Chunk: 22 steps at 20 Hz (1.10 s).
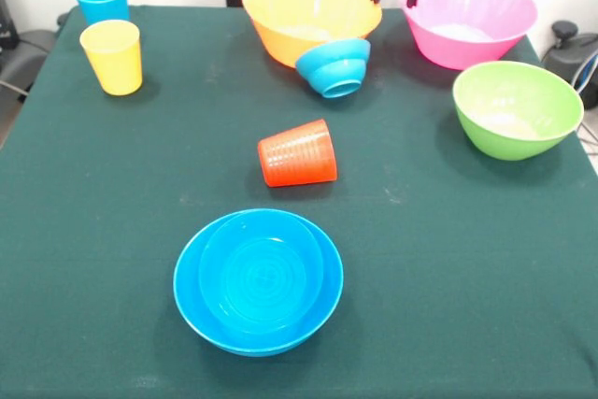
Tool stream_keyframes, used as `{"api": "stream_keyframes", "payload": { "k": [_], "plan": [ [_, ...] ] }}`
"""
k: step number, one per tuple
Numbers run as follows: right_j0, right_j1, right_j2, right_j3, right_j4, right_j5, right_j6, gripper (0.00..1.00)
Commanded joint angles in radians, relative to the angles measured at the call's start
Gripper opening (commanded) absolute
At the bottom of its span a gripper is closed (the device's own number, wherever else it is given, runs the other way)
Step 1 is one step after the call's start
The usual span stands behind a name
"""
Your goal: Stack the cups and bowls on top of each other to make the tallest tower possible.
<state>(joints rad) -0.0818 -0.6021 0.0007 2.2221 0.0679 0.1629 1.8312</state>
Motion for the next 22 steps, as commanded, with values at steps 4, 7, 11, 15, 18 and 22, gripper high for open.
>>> {"api": "stream_keyframes", "payload": {
  "k": [4,7,11,15,18,22],
  "plan": [
    [-0.035,0.094,0.060,-0.086,0.023,-0.052,0.163,1.00],
    [-0.049,0.099,0.073,-0.070,0.009,-0.077,0.167,1.00],
    [-0.062,0.094,0.075,-0.069,0.001,-0.077,0.162,1.00],
    [-0.078,0.102,0.083,-0.064,-0.012,-0.088,0.155,1.00],
    [-0.105,0.103,0.085,-0.079,-0.022,-0.073,0.132,1.00],
    [-0.135,0.032,0.083,-0.080,-0.049,0.026,0.071,1.00]
  ]
}}
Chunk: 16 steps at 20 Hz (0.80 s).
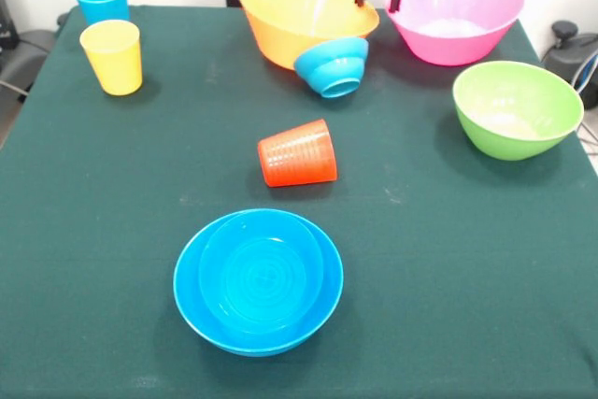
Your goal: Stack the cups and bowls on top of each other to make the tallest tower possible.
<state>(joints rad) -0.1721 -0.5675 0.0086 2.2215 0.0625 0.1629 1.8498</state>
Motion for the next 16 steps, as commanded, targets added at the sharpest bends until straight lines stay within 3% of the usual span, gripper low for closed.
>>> {"api": "stream_keyframes", "payload": {
  "k": [1,4,16],
  "plan": [
    [-0.053,-0.033,0.070,-0.086,-0.048,0.082,0.031,1.00],
    [-0.065,-0.083,0.064,-0.094,-0.054,0.167,0.011,1.00],
    [-0.093,-0.116,0.085,-0.091,-0.079,0.206,0.022,1.00]
  ]
}}
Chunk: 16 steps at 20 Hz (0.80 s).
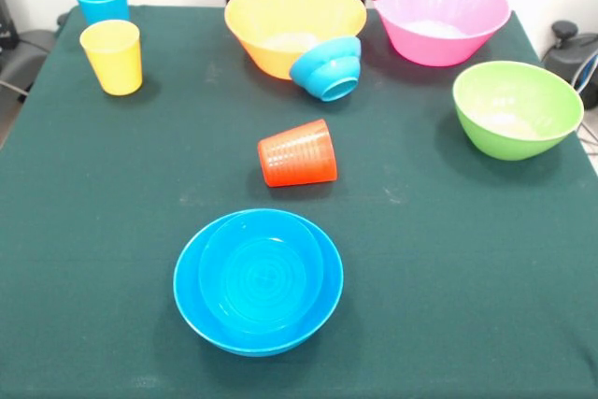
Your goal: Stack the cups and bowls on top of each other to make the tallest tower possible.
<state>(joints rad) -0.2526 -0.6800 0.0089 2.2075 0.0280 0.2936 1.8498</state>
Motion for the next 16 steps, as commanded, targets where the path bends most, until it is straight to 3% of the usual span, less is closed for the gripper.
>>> {"api": "stream_keyframes", "payload": {
  "k": [1,6,10,16],
  "plan": [
    [-0.014,0.002,0.086,-0.077,-0.046,0.068,0.024,1.00],
    [-0.015,0.032,0.084,-0.087,-0.057,0.029,0.033,1.00],
    [0.028,0.079,0.059,-0.104,-0.060,-0.025,0.070,1.00],
    [0.059,0.081,0.057,-0.088,-0.050,-0.051,0.099,1.00]
  ]
}}
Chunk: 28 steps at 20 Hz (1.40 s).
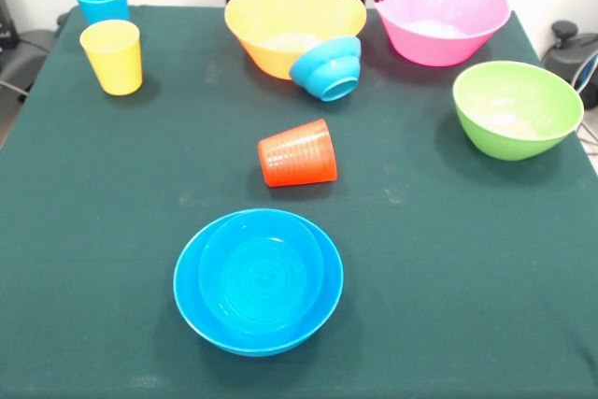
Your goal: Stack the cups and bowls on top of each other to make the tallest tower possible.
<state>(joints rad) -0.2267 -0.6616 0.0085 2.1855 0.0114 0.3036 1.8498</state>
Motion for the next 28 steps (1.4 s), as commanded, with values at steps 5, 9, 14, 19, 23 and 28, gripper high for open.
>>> {"api": "stream_keyframes", "payload": {
  "k": [5,9,14,19,23,28],
  "plan": [
    [0.069,0.077,0.048,-0.059,-0.019,-0.094,0.132,1.00],
    [0.116,0.050,0.032,-0.059,0.001,-0.060,0.154,1.00],
    [0.117,0.081,0.047,-0.051,0.006,-0.121,0.162,1.00],
    [0.108,0.117,0.031,-0.066,-0.015,-0.153,0.141,1.00],
    [0.090,0.154,0.035,-0.085,-0.024,-0.179,0.123,1.00],
    [0.075,0.133,0.042,-0.049,-0.032,-0.190,0.117,1.00]
  ]
}}
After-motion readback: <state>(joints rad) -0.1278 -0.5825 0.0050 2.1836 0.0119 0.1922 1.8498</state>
